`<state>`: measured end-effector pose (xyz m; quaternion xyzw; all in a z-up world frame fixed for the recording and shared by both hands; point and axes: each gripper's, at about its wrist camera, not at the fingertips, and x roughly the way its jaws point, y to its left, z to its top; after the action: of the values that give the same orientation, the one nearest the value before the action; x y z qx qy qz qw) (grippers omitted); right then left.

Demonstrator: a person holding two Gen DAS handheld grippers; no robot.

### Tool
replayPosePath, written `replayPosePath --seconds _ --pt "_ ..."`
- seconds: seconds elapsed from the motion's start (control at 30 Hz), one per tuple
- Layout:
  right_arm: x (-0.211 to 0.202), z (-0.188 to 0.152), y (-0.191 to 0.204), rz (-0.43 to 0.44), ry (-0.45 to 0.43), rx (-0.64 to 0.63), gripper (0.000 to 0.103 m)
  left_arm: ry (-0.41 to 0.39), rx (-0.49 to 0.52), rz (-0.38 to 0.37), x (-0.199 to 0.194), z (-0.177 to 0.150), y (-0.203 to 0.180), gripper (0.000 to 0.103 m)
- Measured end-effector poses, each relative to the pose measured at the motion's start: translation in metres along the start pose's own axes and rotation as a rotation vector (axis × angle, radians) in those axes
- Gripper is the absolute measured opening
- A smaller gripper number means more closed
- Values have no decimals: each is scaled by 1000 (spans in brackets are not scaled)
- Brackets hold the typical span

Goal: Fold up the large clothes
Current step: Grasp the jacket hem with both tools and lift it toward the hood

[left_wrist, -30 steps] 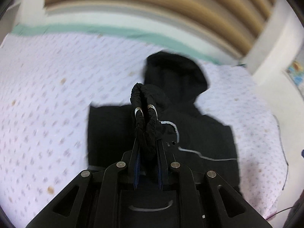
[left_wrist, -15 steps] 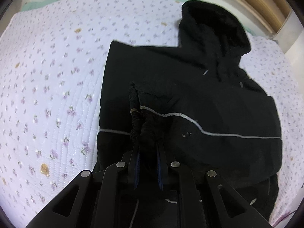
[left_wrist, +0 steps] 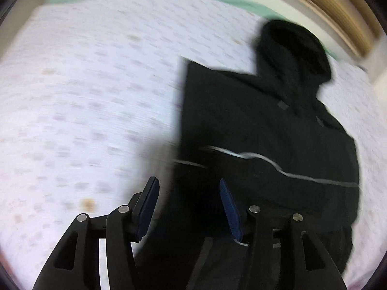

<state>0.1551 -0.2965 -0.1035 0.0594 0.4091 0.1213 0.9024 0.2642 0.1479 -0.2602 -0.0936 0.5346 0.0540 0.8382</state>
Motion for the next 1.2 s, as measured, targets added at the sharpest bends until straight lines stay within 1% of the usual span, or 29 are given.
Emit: replayPosePath --seconds 0.03,0.07,0.1,0.13,0.17,0.2,0.23,0.27,0.3,0.37,0.43,0.47,0.57,0.63,0.73,0.8,0.87,0.9,0.93,0.97,1.03,1.07,1.13,1.2 --pt "4 0 1 4 0 7 70 -36 -32 65 -6 2 10 54" --pt "9 -1 2 9 -2 16 70 -56 -68 86 -11 4 16 54" --pt "14 -2 3 14 1 28 70 -77 -120 74 -17 6 23 54" --pt "22 -3 4 17 5 45 71 -101 -175 2 -25 7 27 52" --pt "34 -3 4 14 14 70 71 -120 -194 -89 -31 9 25 52" --pt "46 -4 4 7 26 95 71 -138 -160 -182 -36 10 12 52" --pt "59 -5 4 1 44 123 71 -147 -113 -218 -39 10 0 51" --pt "72 -7 3 2 67 150 71 -150 -44 -252 -40 10 -19 50" --pt "90 -10 3 16 101 183 71 -132 29 -282 -36 9 -41 49" --pt "119 -16 3 51 155 220 71 -82 115 -323 -22 2 -73 45" --pt "149 -27 5 63 219 238 71 -19 169 -321 1 -4 -97 43" --pt "165 -33 7 62 258 241 71 16 186 -309 15 -8 -106 38" --pt "202 -54 7 75 360 252 71 106 206 -291 49 -24 -117 29" --pt "221 -69 1 88 397 281 71 120 230 -271 57 -34 -117 26" --pt "237 -80 -14 118 400 365 71 143 195 -307 69 -34 -104 25" --pt "239 -79 -19 122 430 410 70 162 170 -314 71 -31 -99 22" --pt "232 -67 -15 113 482 411 70 172 160 -304 65 -26 -97 20" --pt "224 -59 -12 108 481 389 70 158 157 -297 57 -20 -96 20" --pt "217 -50 -8 101 458 366 70 131 157 -296 47 -14 -97 20" --pt "210 -41 -4 87 427 335 71 106 158 -306 39 -8 -96 20" --pt "205 -26 -1 59 393 291 71 67 162 -327 25 3 -97 20" --pt "205 -21 -2 48 382 277 71 49 173 -325 20 9 -100 20" --pt "210 -14 -4 19 370 263 71 33 208 -299 18 21 -108 20" --pt "215 -10 -4 13 339 260 71 28 244 -302 18 28 -119 20"
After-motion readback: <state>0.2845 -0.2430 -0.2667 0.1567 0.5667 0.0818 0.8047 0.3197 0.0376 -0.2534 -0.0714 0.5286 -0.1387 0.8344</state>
